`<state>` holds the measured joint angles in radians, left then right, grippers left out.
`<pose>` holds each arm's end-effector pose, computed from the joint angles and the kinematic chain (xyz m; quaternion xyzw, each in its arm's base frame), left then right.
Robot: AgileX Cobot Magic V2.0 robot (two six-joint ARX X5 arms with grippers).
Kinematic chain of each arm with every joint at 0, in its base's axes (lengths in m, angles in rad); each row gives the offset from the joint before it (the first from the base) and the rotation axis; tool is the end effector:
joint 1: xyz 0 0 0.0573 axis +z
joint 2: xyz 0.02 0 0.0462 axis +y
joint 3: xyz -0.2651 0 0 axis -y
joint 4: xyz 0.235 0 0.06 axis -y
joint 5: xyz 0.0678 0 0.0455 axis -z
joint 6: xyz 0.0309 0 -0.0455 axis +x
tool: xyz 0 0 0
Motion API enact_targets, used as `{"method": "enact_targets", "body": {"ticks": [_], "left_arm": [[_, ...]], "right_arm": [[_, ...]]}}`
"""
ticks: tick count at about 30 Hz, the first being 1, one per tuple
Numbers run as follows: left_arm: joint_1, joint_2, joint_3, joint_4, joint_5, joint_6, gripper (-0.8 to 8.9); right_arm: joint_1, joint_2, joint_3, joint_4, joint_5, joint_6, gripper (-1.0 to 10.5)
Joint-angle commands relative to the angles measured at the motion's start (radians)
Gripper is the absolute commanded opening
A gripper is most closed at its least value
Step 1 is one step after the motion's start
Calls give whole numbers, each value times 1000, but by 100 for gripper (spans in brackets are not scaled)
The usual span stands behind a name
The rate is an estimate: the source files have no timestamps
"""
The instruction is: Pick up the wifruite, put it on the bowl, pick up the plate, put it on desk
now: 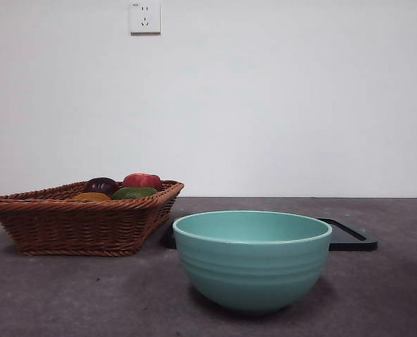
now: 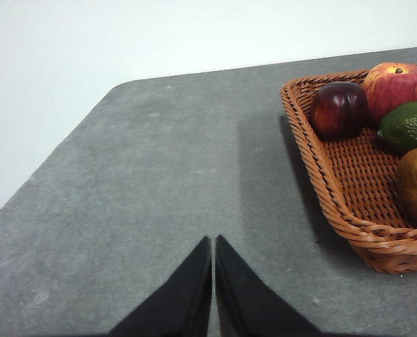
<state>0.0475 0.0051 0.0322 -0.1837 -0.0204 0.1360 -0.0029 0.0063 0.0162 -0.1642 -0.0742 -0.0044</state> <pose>0.0856 0.0047 0.1558 0.0666 0.0803 0.0284 0.9941 0.0867 0.0020 0.1523 0.0008 0.0769 0.0357 0.9964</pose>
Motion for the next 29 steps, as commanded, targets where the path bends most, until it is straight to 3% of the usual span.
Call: {"method": "enact_targets", "body": {"ticks": [1,29], "left_arm": [[2,-2,-21,-4,-1,-10,8],[2,-2,-21,-4,-1,-10,8]], "right_arm": [[-2,-3,-5,7,4,-7,7],[-2,-3,-5,7,4,-7,7]]}}
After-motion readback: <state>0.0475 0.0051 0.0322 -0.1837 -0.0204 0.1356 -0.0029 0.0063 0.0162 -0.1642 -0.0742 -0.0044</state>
